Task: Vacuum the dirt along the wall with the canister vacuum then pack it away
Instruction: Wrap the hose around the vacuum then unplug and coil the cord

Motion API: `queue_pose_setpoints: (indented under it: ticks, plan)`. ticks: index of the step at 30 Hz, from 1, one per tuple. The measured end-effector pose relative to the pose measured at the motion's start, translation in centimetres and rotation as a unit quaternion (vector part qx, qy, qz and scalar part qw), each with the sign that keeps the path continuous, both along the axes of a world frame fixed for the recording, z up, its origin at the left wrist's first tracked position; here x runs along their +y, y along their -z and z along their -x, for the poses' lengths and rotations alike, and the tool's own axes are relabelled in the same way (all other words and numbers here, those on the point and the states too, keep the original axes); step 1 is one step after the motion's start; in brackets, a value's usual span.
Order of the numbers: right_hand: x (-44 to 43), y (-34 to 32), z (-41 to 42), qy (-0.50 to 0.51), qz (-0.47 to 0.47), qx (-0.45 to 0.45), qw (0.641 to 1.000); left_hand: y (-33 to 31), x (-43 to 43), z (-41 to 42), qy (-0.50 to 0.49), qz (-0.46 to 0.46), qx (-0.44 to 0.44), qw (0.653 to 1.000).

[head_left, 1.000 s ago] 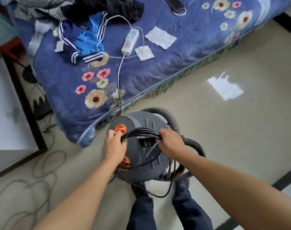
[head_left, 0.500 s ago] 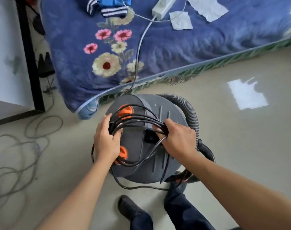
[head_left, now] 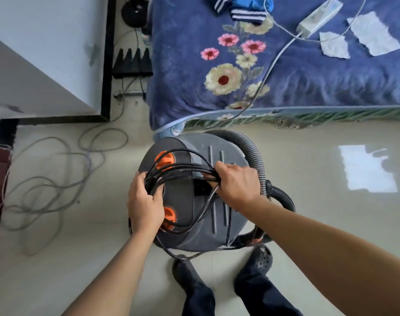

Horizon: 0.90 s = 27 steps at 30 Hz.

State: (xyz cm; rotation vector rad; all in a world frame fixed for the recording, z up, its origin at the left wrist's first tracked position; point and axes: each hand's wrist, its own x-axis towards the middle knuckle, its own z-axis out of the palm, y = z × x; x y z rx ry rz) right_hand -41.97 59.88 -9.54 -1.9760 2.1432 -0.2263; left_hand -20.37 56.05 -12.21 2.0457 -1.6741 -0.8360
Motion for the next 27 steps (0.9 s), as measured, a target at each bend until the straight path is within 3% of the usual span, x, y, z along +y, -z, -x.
queue_pose_setpoints:
  ticks: [6, 13, 18, 24, 27]
  plan:
    - [-5.3, 1.0, -10.5, -0.117, 0.031, -0.022, 0.992, -0.4, 0.5, -10.7, -0.131, -0.002, -0.004, 0.991]
    - [-11.4, 0.4, -23.3, -0.266, -0.029, -0.026, 0.963, -0.7, 0.9, -21.6, -0.265, -0.012, -0.028, 0.964]
    - [-15.9, 0.5, -31.1, -0.346, -0.042, 0.011, 0.937, -0.5, 1.0, -26.5, -0.377, -0.023, -0.036, 0.925]
    - [-22.3, 0.5, -37.6, -0.423, -0.009, 0.052, 0.905, 0.6, -0.7, -27.0, -0.522, -0.070, -0.033, 0.850]
    - [-24.7, 0.1, -39.4, -0.412, -0.010, 0.044, 0.910, 0.5, -2.9, -26.1, -0.550, -0.103, -0.025, 0.828]
